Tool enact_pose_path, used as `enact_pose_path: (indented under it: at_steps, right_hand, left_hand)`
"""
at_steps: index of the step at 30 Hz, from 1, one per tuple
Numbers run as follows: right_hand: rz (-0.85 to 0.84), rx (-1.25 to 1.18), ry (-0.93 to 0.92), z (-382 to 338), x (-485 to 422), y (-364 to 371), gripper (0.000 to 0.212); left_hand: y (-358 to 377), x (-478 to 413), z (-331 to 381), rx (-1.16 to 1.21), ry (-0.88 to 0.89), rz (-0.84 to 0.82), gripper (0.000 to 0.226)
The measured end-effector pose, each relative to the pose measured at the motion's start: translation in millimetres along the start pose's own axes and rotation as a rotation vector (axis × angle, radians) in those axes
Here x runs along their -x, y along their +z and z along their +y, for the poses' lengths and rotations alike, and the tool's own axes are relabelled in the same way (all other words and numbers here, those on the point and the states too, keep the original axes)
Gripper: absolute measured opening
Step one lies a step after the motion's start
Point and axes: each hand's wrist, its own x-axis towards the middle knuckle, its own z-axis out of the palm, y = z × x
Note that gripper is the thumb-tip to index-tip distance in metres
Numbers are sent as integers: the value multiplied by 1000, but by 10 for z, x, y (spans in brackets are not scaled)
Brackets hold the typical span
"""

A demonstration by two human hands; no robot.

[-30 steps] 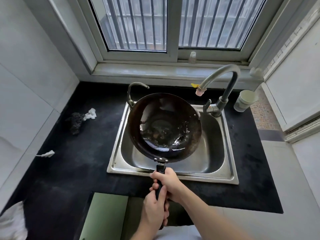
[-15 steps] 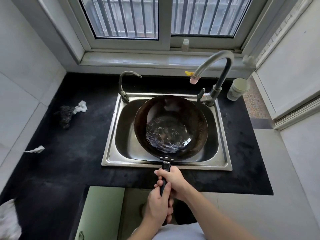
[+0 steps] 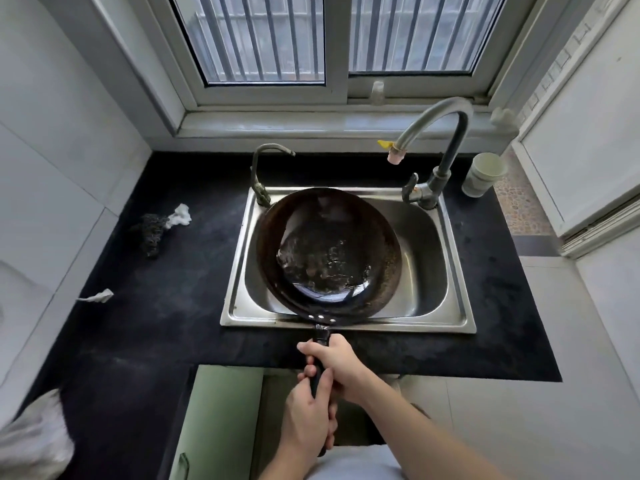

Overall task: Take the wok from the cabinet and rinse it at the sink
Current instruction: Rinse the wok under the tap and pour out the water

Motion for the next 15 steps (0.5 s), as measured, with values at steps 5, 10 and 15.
enact_pose_path:
  at_steps: [5, 10, 15]
  right_hand:
    - [9, 14, 27, 8, 17, -86, 35]
    - [-59, 85, 62, -163, 37, -253, 39]
    - [-119, 129, 51, -295, 97, -444, 38]
  left_hand:
    - [83, 25, 1, -7, 5, 38, 42]
    - [350, 67, 111, 52, -13, 111, 40]
    - [632, 69, 108, 54, -10, 200, 43]
